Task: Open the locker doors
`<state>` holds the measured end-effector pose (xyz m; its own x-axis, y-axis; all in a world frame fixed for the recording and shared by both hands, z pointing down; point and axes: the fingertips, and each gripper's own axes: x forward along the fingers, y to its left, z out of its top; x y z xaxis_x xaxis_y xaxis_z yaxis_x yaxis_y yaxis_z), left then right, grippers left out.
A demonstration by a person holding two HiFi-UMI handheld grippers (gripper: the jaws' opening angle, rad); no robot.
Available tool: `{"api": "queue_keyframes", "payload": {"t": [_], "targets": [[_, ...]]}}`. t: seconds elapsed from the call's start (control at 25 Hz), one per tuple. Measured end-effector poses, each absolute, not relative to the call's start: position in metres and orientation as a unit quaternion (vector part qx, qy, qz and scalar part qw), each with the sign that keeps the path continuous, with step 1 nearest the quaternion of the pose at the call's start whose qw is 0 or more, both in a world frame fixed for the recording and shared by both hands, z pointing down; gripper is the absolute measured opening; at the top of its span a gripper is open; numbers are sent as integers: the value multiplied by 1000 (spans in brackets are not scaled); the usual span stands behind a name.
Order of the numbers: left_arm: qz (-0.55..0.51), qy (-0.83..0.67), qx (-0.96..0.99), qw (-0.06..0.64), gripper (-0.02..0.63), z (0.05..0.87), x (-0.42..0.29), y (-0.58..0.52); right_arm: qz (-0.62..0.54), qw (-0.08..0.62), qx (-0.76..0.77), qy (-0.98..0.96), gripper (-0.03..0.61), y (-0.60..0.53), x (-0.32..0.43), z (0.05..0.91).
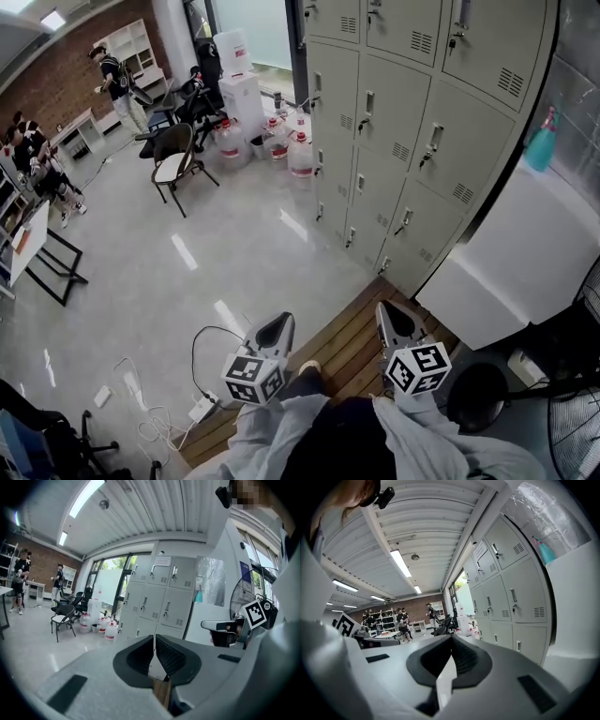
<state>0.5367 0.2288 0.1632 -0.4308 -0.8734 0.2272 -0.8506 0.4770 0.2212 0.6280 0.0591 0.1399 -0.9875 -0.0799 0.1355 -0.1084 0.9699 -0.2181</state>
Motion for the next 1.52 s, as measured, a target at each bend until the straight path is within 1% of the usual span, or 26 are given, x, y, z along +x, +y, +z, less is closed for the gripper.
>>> {"api": "queue_keyframes", "payload": {"t": [0.32, 0.44, 0.88, 1.08, 1.36, 1.52], "targets": [[-54, -847, 503, 162, 18, 169, 439, 211, 101, 63, 42, -992, 1, 44, 542, 144], [-45, -848, 503, 160, 18, 175, 408, 202, 109, 61, 46, -991, 1, 34, 513, 150], [-31, -841, 517, 152, 18, 199, 323, 189, 136, 35, 61, -988, 2, 15, 427, 178], [-34, -839, 521, 152, 18, 206, 304, 185, 139, 32, 69, -987, 0, 9, 412, 186], [-33, -832, 529, 164, 18, 216, 305, 179, 148, 42, 63, -986, 0, 6, 405, 194], [-34, -833, 526, 168, 18, 221, 295, 168, 143, 42, 57, -987, 0, -4, 390, 195]]}}
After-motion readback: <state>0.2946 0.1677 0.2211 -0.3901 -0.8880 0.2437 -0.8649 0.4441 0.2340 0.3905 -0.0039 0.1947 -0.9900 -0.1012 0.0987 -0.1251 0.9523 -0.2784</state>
